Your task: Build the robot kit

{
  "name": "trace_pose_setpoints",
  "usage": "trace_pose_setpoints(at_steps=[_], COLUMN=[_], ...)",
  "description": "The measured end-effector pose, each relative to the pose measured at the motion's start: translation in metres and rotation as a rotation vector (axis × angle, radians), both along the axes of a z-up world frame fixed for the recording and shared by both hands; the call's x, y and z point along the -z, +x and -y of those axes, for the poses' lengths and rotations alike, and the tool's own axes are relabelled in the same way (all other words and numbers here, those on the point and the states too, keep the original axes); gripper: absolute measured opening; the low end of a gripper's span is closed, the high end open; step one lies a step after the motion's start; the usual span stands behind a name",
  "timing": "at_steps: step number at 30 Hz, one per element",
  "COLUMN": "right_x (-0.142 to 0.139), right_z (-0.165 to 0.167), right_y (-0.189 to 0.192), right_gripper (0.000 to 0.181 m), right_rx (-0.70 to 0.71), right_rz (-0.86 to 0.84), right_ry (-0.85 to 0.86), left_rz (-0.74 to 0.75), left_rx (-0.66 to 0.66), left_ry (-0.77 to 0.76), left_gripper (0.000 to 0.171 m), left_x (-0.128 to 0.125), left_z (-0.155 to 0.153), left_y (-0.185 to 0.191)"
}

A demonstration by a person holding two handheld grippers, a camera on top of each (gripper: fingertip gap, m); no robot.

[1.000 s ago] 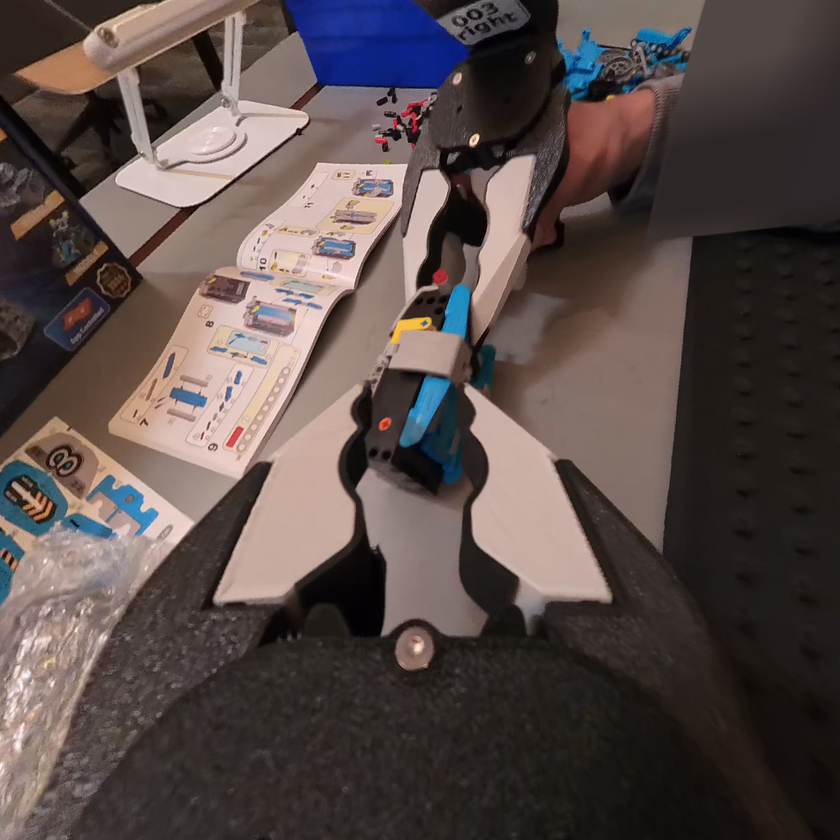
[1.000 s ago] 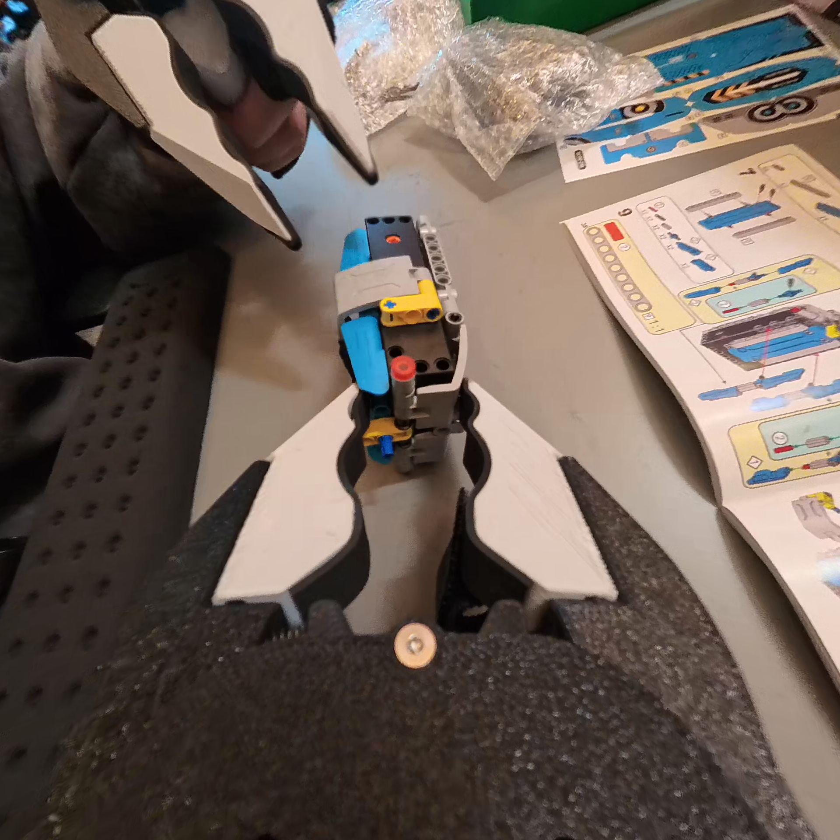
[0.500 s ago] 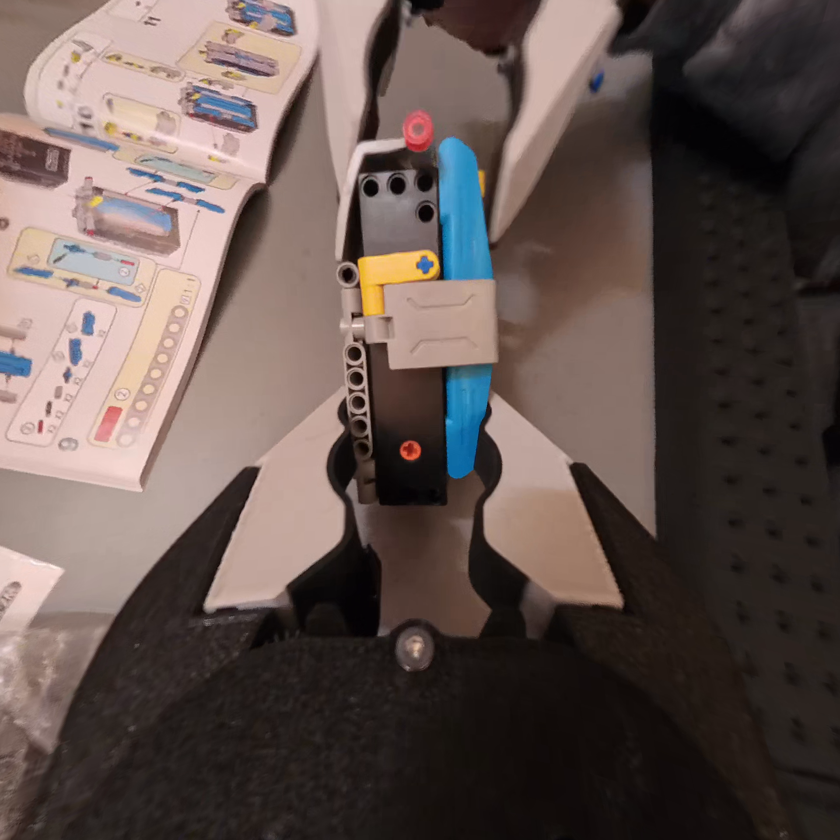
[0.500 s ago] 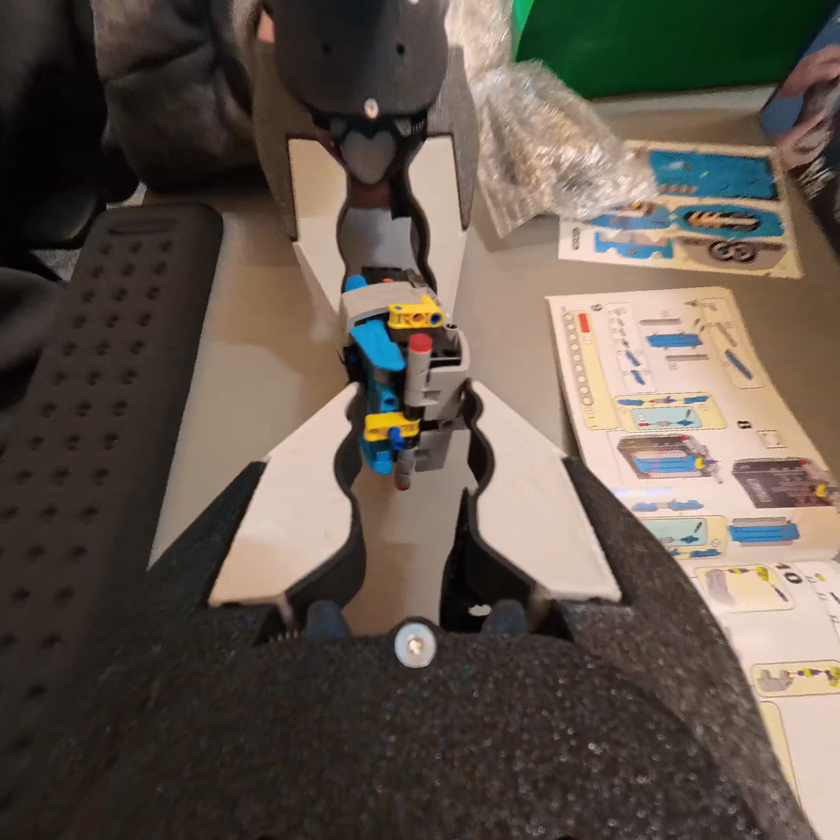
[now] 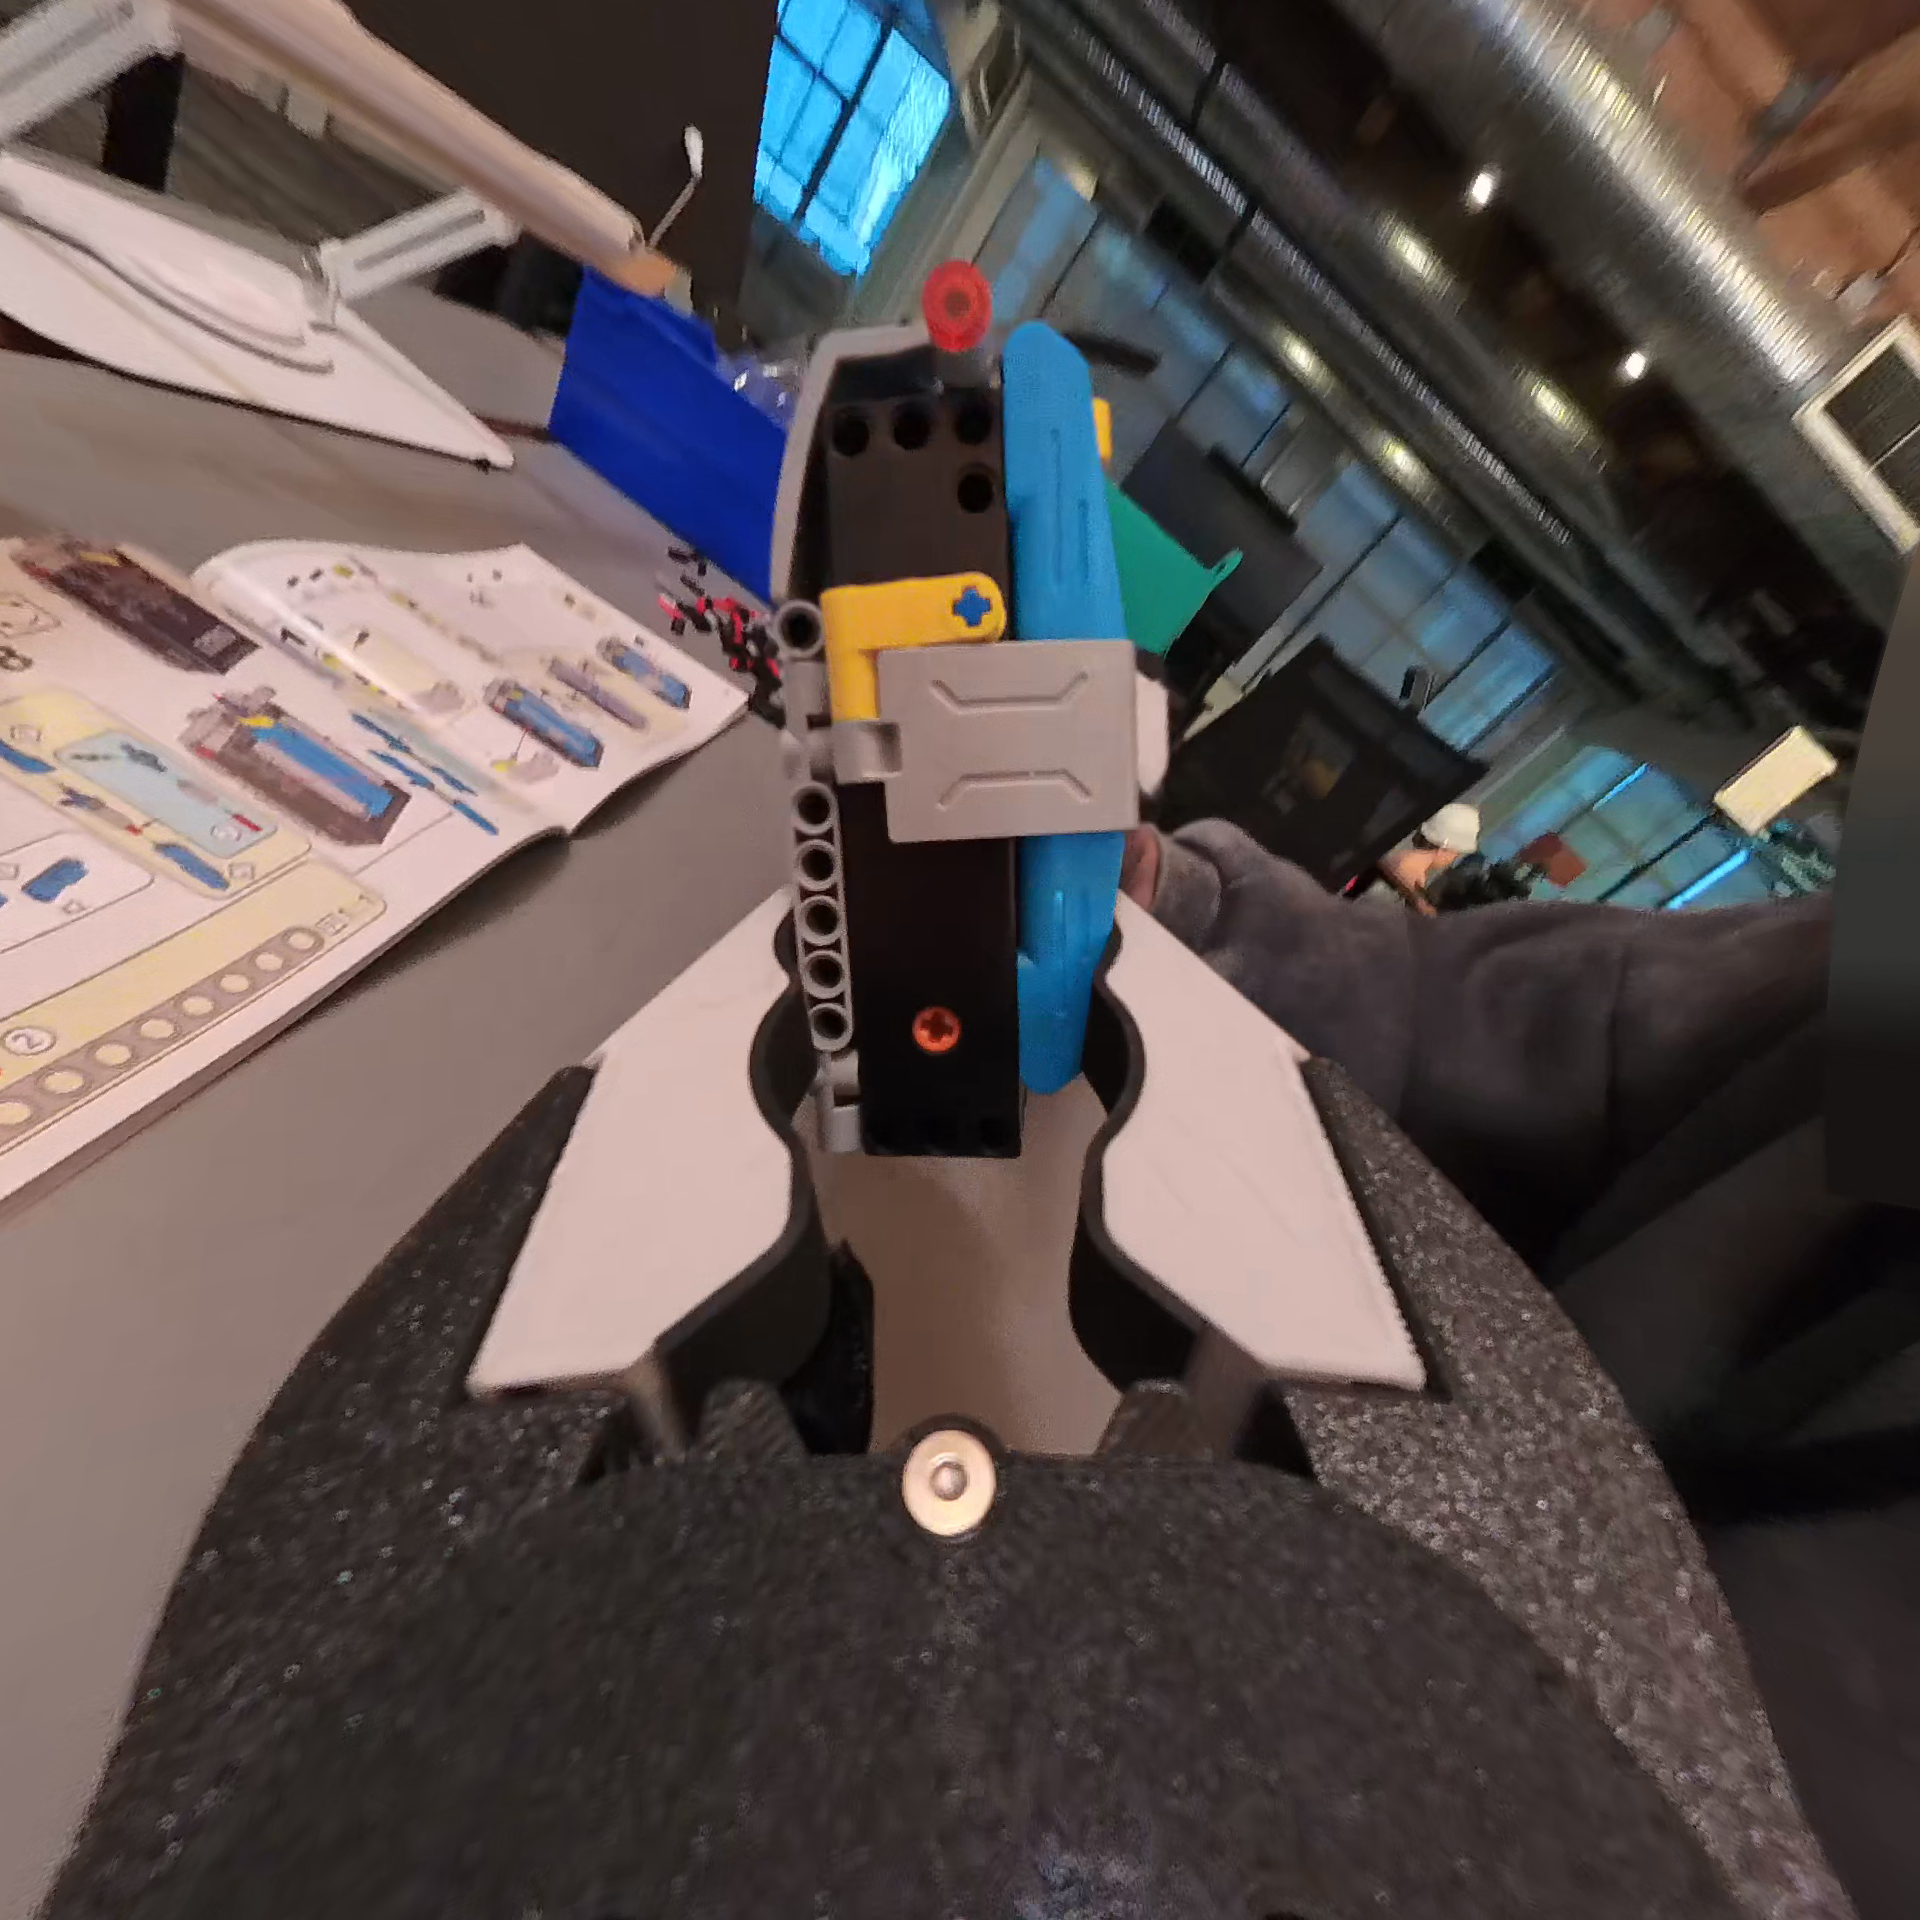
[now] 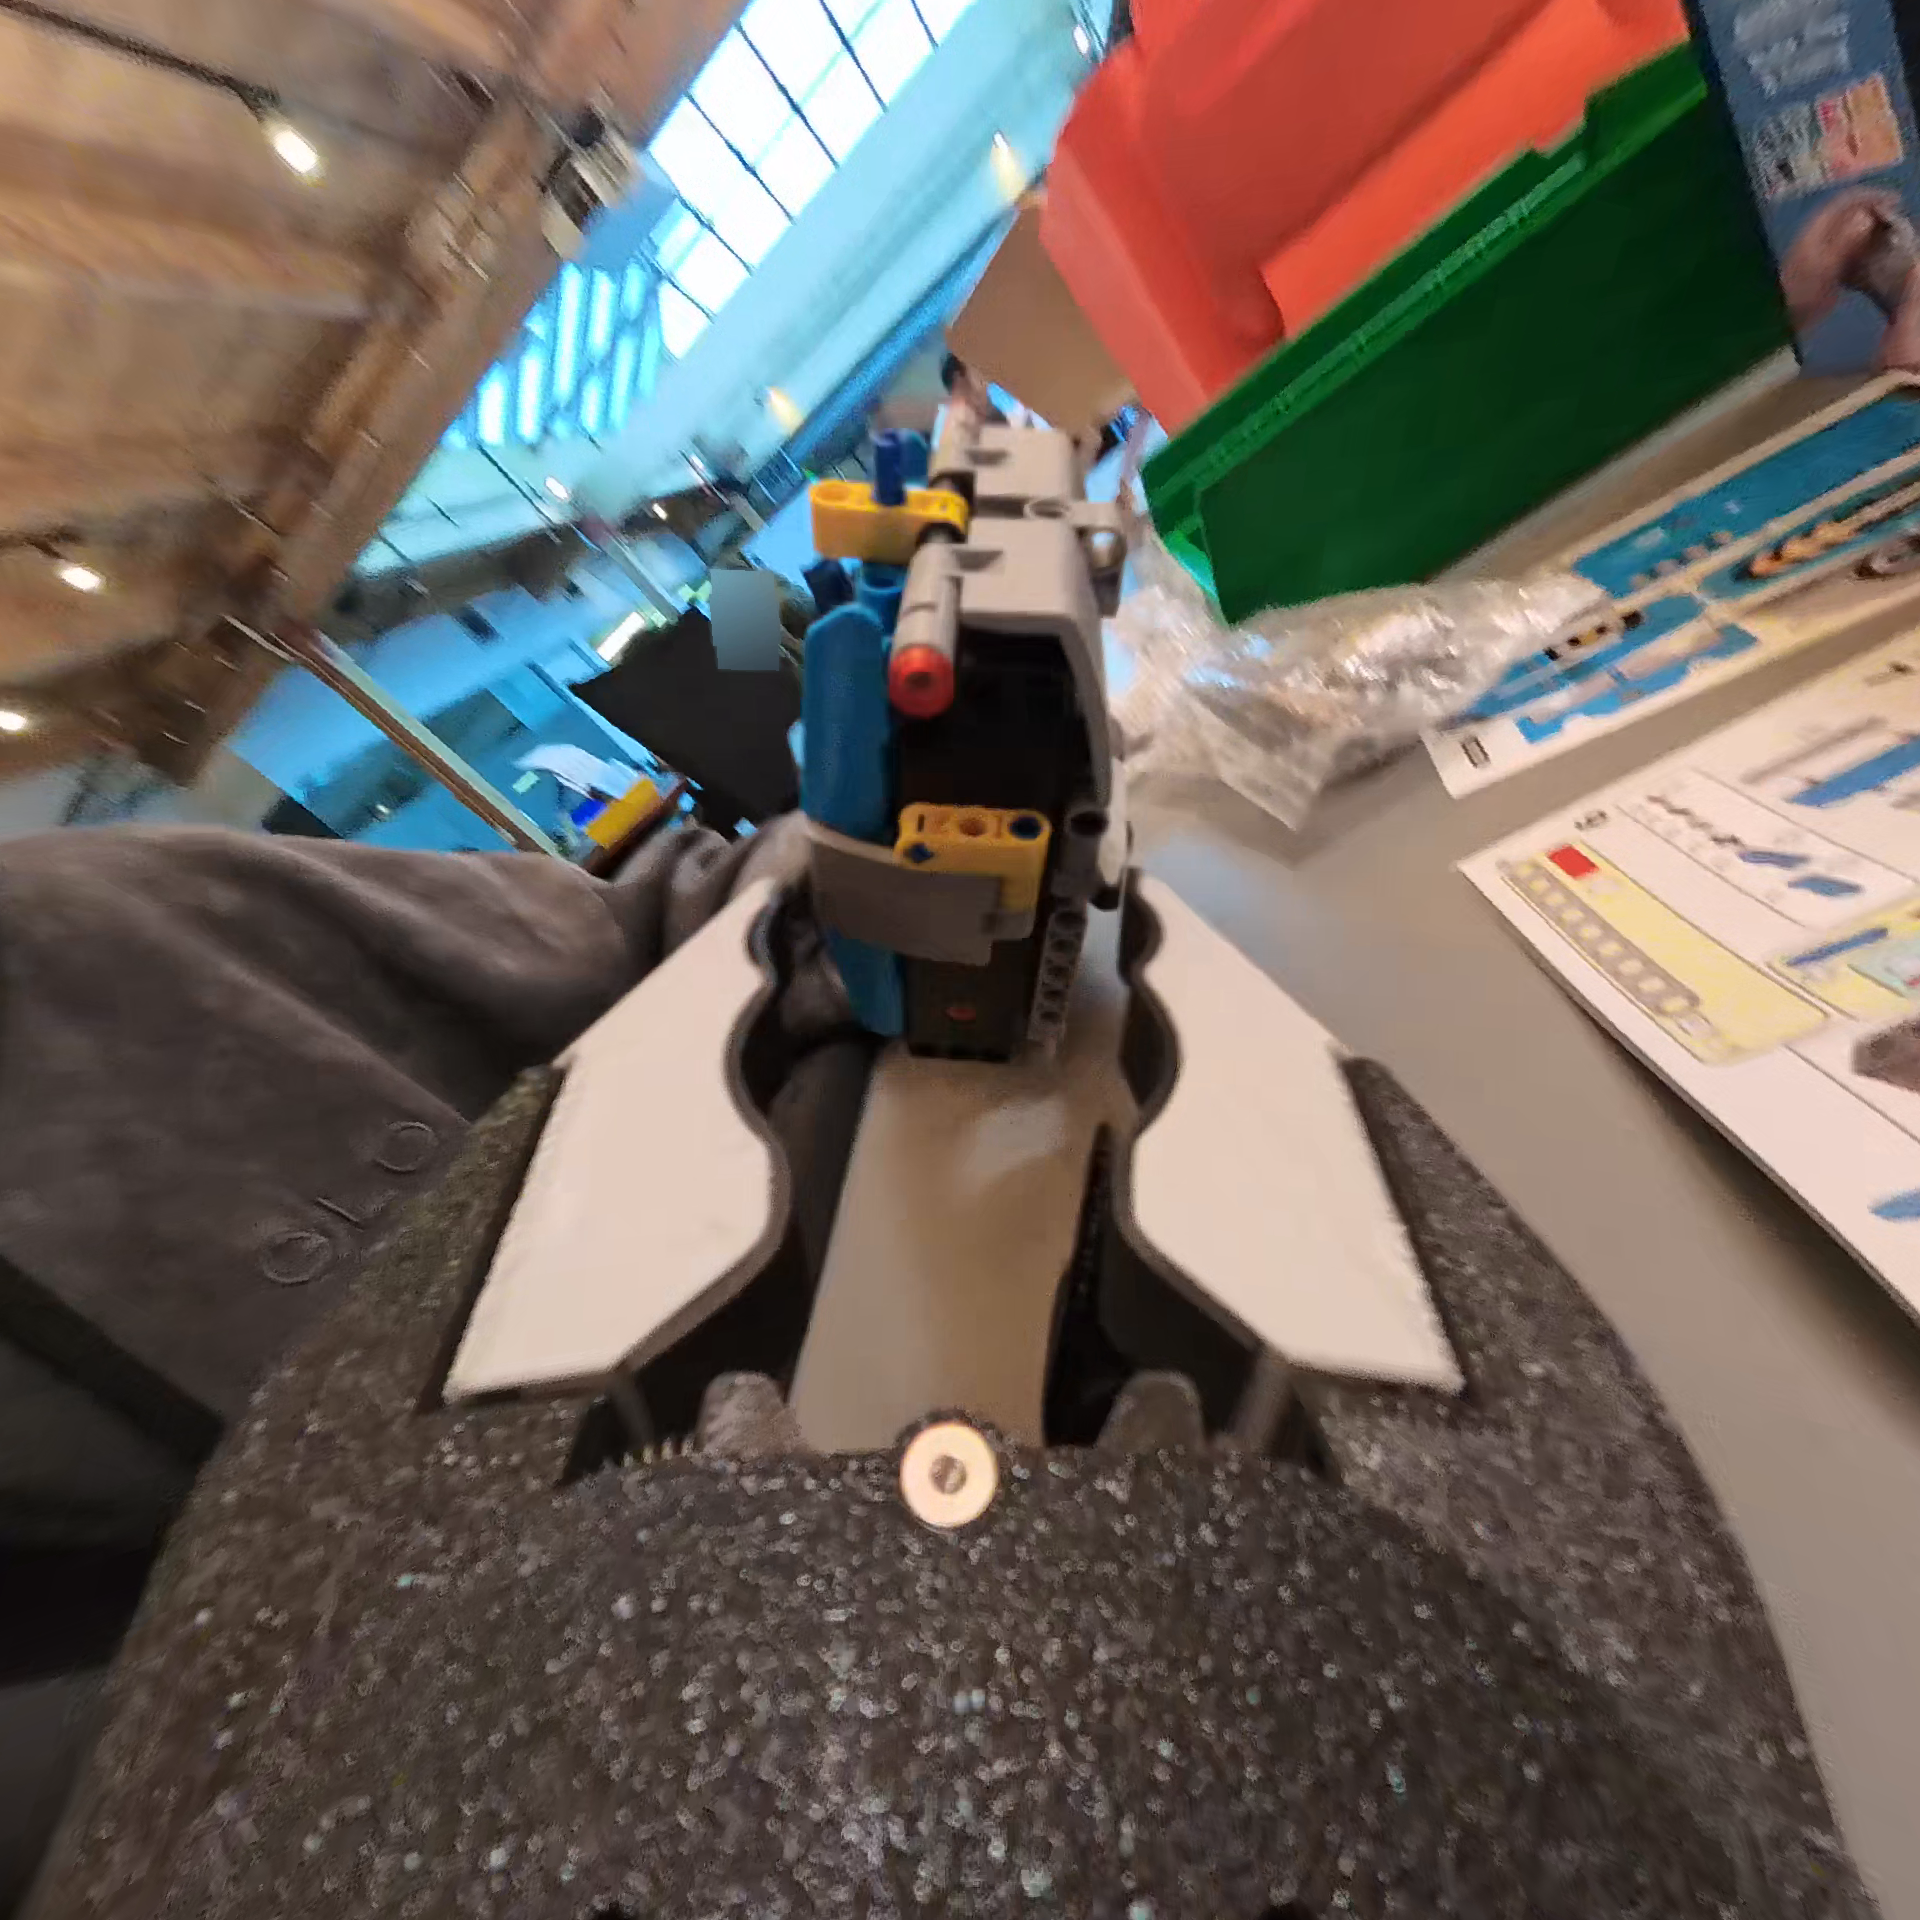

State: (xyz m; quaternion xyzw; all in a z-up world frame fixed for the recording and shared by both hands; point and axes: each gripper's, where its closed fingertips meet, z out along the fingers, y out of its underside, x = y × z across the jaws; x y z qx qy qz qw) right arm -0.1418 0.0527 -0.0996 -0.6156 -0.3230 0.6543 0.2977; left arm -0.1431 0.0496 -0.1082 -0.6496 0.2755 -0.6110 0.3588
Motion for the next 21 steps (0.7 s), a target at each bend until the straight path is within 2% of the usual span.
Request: trace_pose_setpoints(at_steps=[2,7,10,16,18,21], right_x=[-0.008,-0.001,0.008,0.031,0.044,0.067], right_z=[-0.003,-0.002,0.000,0.002,0.000,-0.005], right_y=[0.003,0.007,0.011,0.020,0.027,0.037], right_gripper=[0.053,0.052,0.050,0.050,0.050,0.050], right_rx=[0.023,0.017,-0.016,-0.038,-0.049,-0.042], right_rz=[-0.038,0.026,0.113,0.286,0.350,0.482], right_ry=[0.005,0.036,0.089,0.187,0.183,0.213], left_rz=[0.015,-0.031,-0.174,-0.404,-0.481,-0.532], left_rx=[-0.006,-0.021,-0.005,-0.058,-0.104,-0.138], left_ry=[0.002,0.018,0.042,0.190,0.244,0.343], left_gripper=[0.048,0.050,0.052,0.073,0.073,0.059], left_x=[0.000,0.013,0.033,0.053,0.058,0.058], left_z=[0.003,0.007,0.011,0.011,0.006,0.008], left_y=[0.003,0.014,0.022,0.016,0.001,-0.010])
